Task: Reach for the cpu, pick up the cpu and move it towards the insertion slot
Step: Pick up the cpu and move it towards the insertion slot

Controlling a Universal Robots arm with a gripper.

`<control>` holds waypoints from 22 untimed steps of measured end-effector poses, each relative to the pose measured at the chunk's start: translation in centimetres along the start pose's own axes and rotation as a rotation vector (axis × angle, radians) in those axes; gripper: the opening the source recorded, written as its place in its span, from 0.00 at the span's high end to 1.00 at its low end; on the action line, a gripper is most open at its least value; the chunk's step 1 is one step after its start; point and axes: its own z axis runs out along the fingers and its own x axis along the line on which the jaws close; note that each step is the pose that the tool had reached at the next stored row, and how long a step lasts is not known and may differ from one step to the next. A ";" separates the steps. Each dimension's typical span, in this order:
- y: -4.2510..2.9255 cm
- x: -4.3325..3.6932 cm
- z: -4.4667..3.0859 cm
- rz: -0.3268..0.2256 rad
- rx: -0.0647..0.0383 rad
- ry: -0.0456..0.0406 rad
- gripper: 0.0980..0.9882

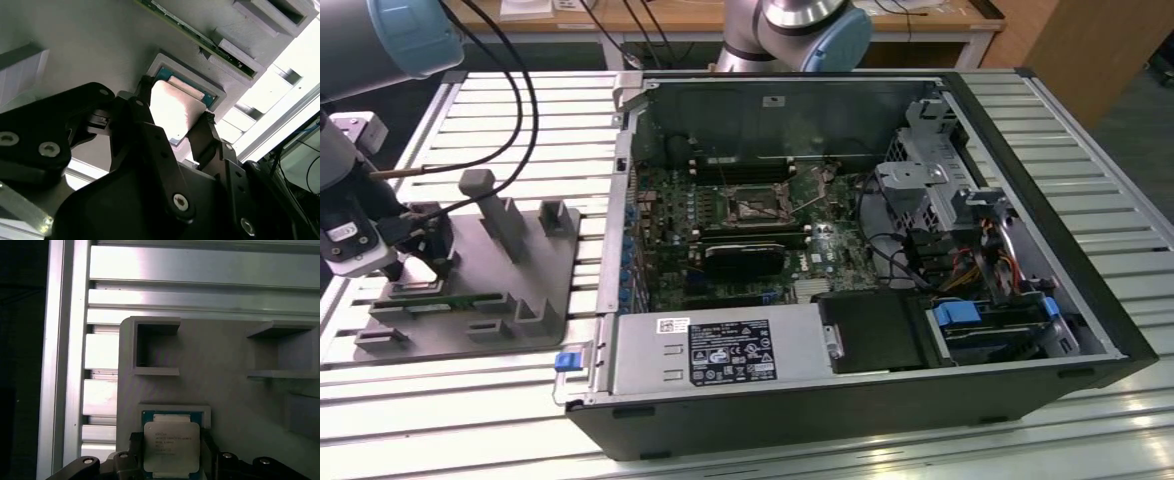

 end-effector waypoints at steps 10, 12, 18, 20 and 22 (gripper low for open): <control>0.01 -0.01 -0.04 0.000 0.000 -0.0005 0.50; 0.01 0.00 -0.24 0.000 0.000 -0.0002 0.50; 0.05 -0.01 -1.08 0.000 0.000 -0.0002 0.50; 0.06 -0.01 -1.36 0.000 0.000 -0.0002 0.50; 0.08 -0.01 -1.67 0.000 0.000 -0.0002 0.50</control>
